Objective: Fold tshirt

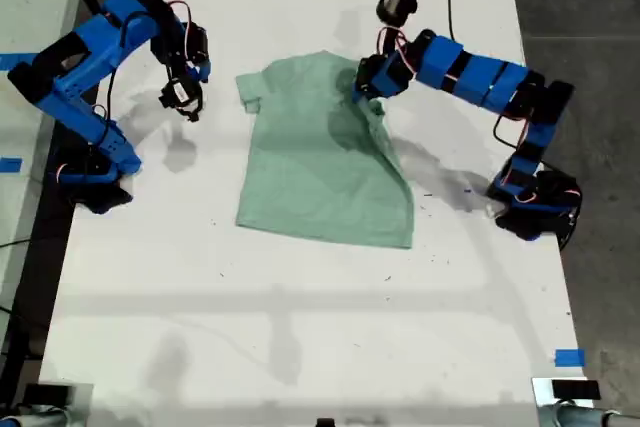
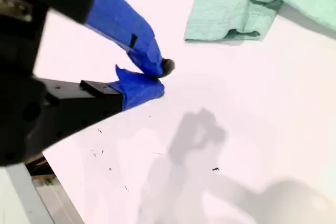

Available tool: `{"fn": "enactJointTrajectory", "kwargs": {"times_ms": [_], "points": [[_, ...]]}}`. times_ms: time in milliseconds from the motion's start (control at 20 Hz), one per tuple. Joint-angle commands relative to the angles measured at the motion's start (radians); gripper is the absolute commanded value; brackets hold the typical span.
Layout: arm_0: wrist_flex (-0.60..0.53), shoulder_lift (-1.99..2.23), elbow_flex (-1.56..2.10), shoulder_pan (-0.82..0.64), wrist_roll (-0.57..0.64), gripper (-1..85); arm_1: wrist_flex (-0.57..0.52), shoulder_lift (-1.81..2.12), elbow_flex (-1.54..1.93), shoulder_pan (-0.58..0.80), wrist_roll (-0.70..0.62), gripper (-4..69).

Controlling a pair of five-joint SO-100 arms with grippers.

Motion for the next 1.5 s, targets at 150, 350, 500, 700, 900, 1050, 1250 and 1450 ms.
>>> {"fn": "enactJointTrajectory", "kwargs": {"times_ms": [150,350,500,700,900,1050,1250,1450], "points": [[-0.008,0.048,-0.008,0.031,-0.025,0.0,-0.186,-0.275,-0.158,-0.032,0.035,-0.7],[-0.003,0.051,-0.009,0.035,-0.028,0.0,0.009,-0.27,-0.305,-0.052,-0.002,39.0],[-0.009,0.049,-0.008,0.038,-0.031,0.3,0.161,-0.049,-0.318,-0.054,-0.041,39.1],[-0.009,0.049,-0.011,0.046,-0.035,2.3,0.344,0.288,-0.169,-0.031,-0.057,37.9],[0.0,0.017,-0.037,0.052,-0.028,27.7,0.331,0.634,0.199,-0.029,-0.031,35.0],[0.015,-0.064,-0.156,0.044,0.018,35.0,0.325,0.805,0.379,-0.038,0.0,34.3],[0.054,-0.273,-0.39,0.025,0.083,36.1,0.321,0.882,0.471,-0.043,0.018,34.3],[-0.028,-0.483,-0.462,-0.009,0.133,36.0,0.322,0.891,0.474,-0.066,0.029,34.0]]}}
